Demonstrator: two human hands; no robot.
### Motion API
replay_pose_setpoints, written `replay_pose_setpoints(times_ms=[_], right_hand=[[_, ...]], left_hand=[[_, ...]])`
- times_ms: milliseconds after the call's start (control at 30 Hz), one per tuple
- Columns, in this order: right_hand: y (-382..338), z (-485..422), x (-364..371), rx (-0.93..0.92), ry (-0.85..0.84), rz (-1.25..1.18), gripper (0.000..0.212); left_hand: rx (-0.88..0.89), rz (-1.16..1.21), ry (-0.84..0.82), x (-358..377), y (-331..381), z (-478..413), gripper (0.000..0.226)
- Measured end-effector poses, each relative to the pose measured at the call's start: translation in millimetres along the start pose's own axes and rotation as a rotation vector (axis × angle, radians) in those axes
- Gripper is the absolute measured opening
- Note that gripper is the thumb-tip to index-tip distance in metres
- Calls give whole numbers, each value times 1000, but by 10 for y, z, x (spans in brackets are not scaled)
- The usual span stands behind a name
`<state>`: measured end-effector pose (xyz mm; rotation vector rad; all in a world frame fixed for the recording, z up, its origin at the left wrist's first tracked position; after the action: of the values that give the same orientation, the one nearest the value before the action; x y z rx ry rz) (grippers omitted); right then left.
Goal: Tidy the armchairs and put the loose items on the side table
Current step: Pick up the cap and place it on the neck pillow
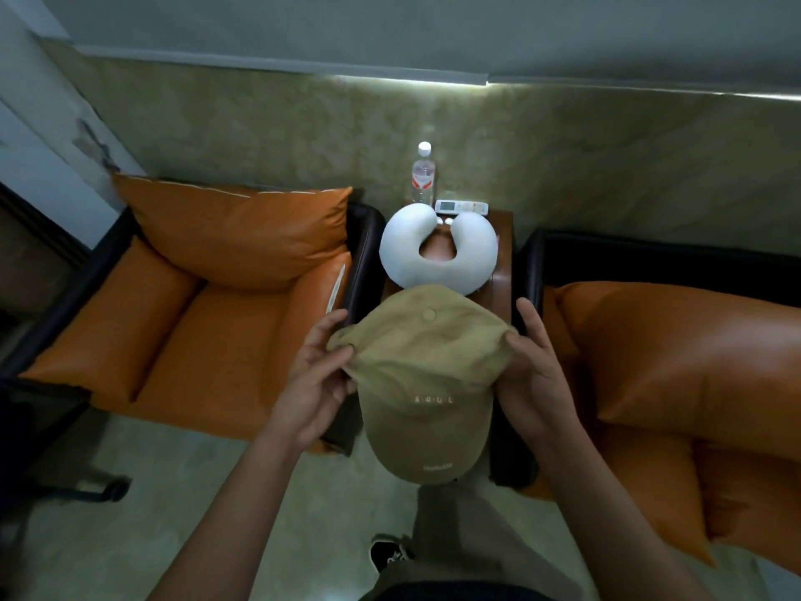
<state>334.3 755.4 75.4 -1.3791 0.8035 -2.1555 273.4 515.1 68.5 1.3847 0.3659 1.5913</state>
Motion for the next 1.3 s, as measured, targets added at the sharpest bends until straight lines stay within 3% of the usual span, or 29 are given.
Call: replay_pose_setpoints(times_ms=[133,200,300,433,567,633,700,800,933,1100,1167,1267,1300], right_hand=[[-30,-302,-4,-30,6,2,50],[-62,-480,39,-29,-34,85,52],[-134,-765,134,-23,-127,373,59],[-228,-1202,176,-16,-216,863,66],[-360,-1629,103,-45,-163,1027,33],[-472,-1790,65,-97,-80,1105,14],[-581,-1913,47,-154,4,1170,24],[-716,-2065,68,-236,101,1194,49],[-782,-2245,247,-305,145,1043,21],[-841,-2431,442,-368,265,1002,28],[-887,-2489,527,-409,299,986,23],[-930,-2560,657,-458,347,1018,10],[-914,-2584,676,-458,354,1032,7]], left_hand=[[51,-347,-148,204,123,-348,80],[67,-458,-139,197,179,-579,82],[68,-603,-87,147,215,-937,70],[116,-723,-16,96,320,-1413,32],[147,-779,48,73,460,-1855,8],[174,-812,62,94,539,-2034,14],[190,-834,48,118,613,-2199,20],[145,-779,30,130,641,-2439,24],[168,-762,-16,236,771,-2715,26],[226,-819,-146,469,1044,-2972,34],[149,-843,-252,507,1033,-3094,34],[-86,-1005,-431,552,882,-3254,74],[-109,-1047,-476,593,845,-3272,76]])
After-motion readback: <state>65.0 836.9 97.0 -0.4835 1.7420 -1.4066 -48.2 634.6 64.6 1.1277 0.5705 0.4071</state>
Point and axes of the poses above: each hand's wrist, its own z-axis away from the middle knuckle, its own x-axis out of the palm, y = z × x, the point moved 10 cm from there along -z, towards the middle knuckle, and after that the axes turned 5 degrees about z, right-handed, at the moved point
